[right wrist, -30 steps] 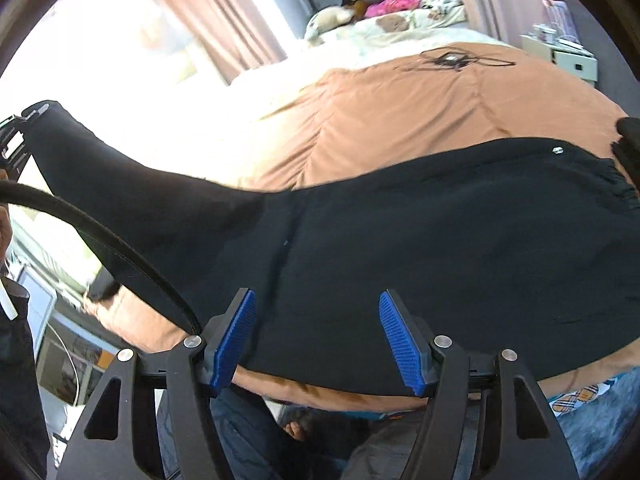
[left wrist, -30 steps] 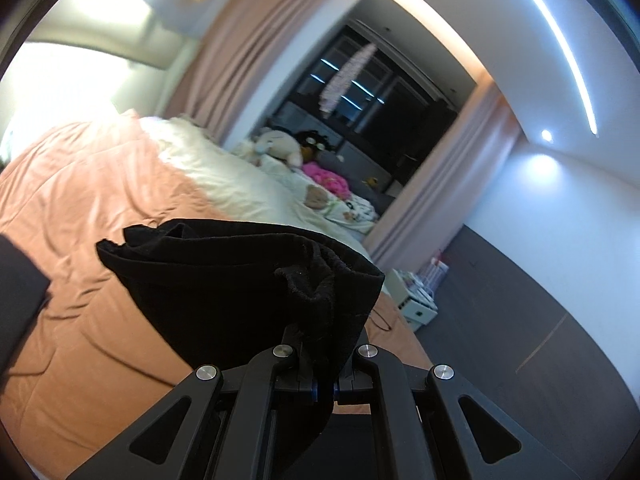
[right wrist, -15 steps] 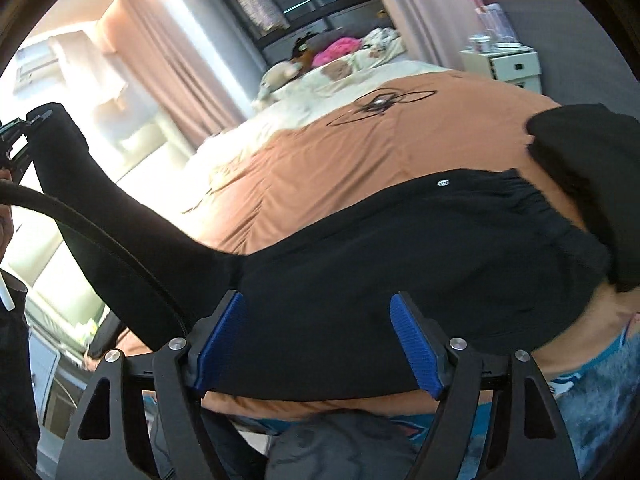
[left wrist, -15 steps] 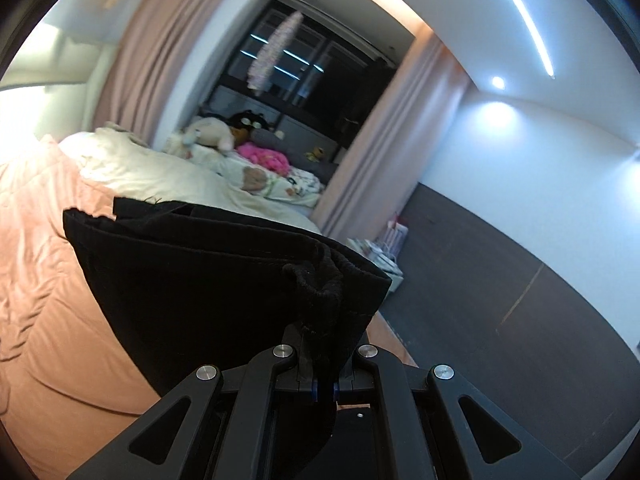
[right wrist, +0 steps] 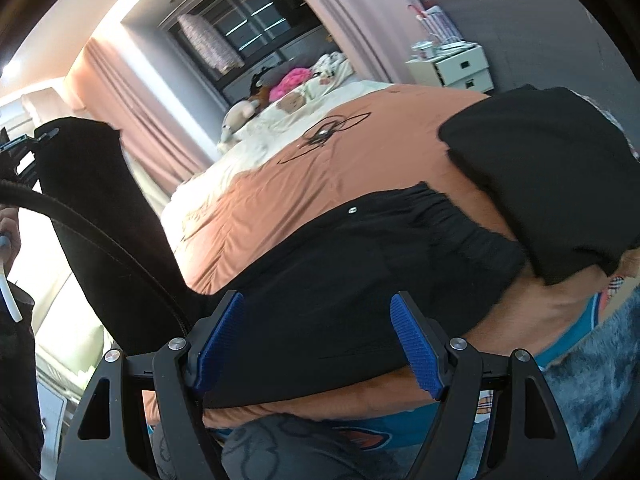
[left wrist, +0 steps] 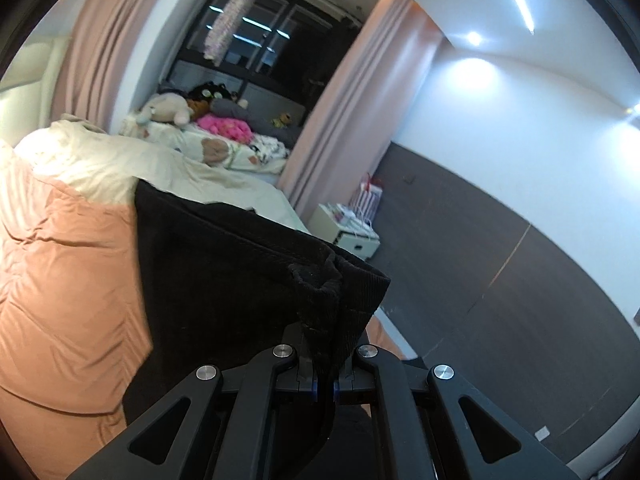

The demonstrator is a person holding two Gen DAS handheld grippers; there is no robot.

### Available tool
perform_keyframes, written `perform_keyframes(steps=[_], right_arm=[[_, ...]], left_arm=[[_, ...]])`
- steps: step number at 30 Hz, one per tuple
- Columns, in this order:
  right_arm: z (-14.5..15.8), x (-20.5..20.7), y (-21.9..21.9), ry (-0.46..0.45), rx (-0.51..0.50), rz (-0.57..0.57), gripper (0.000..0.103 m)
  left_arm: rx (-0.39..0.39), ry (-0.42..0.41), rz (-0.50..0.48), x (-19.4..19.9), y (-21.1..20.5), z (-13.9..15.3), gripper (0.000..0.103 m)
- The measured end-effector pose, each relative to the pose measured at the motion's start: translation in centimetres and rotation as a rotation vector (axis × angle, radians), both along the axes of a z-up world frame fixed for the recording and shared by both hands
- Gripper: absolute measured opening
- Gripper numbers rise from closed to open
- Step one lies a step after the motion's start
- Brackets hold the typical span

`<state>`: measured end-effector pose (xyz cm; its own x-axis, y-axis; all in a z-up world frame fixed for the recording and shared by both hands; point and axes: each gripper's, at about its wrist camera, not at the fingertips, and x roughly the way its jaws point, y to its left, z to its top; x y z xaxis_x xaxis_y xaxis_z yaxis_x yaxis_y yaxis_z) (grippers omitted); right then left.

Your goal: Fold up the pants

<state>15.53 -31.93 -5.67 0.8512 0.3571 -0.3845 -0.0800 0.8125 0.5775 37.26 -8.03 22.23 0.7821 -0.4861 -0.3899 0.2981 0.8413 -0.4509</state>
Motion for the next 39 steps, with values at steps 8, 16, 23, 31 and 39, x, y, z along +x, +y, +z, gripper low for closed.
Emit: perform_keyframes(steps=[8, 16, 23, 31, 39], right_arm=[[-1.2, -1.6, -1.8, 0.018, 0.026, -0.067, 0.075], [-2.4, -2.5, -2.3, 0.081, 0.059, -0.121, 0.075], [-2.6, -3.1, -2.4, 0.133, 0.084, -0.158, 0.075], [-2.0, -4.1, -2.8, 0.164, 0.087, -0.187, 0.075], [-1.7, -5.6, -3.9, 0.179, 0.089, -0.204, 0.075]], left_arm=[[-0.008, 0.118, -0.120, 3.6, -7.5, -5.9, 0.004], [-0.014, 0.278, -0.215, 6.9, -14.1, -13.2, 0.004], [-0.039, 0.304, -0.167, 10.6, -15.6, -13.5, 0.004], [-0.063, 0.364, -0.195, 10.9, -18.5, -17.1, 0.004], [-0.073, 0.502, -0.372, 5.3, -25.5, -24.2, 0.004]])
